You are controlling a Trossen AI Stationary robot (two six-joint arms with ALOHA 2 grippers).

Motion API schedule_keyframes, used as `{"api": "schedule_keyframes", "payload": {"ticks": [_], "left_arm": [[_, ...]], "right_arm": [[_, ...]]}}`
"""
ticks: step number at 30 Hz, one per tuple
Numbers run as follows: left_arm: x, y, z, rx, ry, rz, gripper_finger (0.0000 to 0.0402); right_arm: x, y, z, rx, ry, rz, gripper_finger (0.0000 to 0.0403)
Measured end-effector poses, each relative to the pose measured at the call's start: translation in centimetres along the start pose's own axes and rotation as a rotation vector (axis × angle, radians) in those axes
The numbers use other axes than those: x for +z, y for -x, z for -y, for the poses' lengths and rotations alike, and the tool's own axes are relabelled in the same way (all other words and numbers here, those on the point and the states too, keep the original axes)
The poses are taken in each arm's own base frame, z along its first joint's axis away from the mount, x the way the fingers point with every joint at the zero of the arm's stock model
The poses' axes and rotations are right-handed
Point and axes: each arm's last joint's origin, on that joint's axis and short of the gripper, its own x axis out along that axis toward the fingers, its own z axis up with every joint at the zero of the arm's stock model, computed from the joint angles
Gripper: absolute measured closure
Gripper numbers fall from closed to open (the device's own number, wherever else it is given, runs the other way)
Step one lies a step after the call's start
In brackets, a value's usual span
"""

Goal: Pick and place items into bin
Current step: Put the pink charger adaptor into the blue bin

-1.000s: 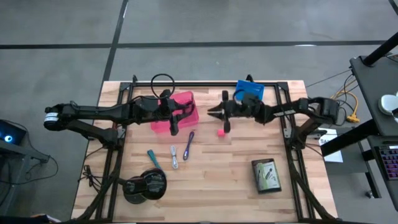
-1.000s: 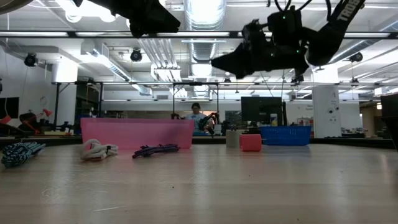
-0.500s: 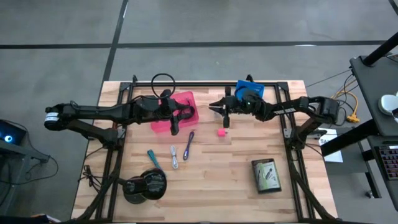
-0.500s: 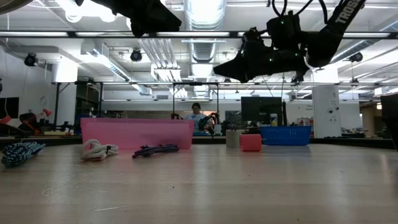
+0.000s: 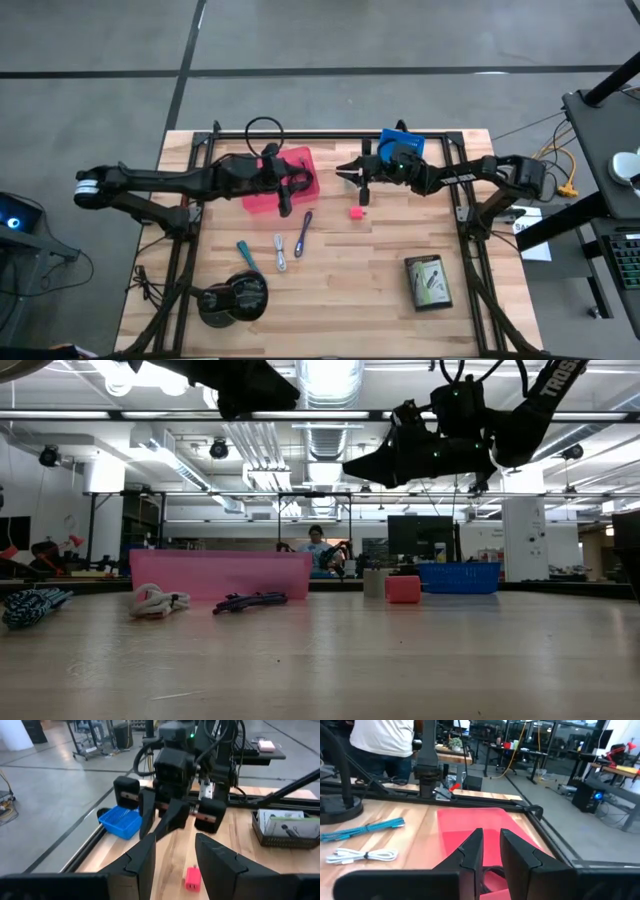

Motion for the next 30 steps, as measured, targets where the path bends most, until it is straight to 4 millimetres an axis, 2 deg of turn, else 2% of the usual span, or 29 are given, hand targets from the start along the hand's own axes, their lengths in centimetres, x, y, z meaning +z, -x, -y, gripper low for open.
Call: {"api": "schedule_keyframes", "payload": {"ticks": [3, 9, 13, 20, 30], "left_arm": [[0.3, -0.7, 0.1, 0.000, 0.059, 0.014, 0.0278], [1.2, -2.0, 0.4, -0.004, 0.441, 0.020, 0.0278], [2.1, -2.7, 0.5, -0.001, 0.559, 0.006, 0.0278], [3.4, -3.4, 0.6, 0.066, 0.589, -0.197, 0.0278], [2.8, -5.9, 1.2, 0.127, 0.562, -0.442, 0.0279]], "right_arm": [[-0.1, 0.0, 0.0, 0.001, 0.033, -0.005, 0.0351], [-0.1, 0.0, 0.0, 0.002, 0.008, -0.013, 0.0351], [-0.1, 0.0, 0.0, 0.002, -0.017, -0.015, 0.0351], [-0.9, 0.0, -0.2, 0.014, -0.031, -0.092, 0.0351], [-1.1, 0.7, -0.4, 0.029, -0.064, -0.203, 0.0351]]}}
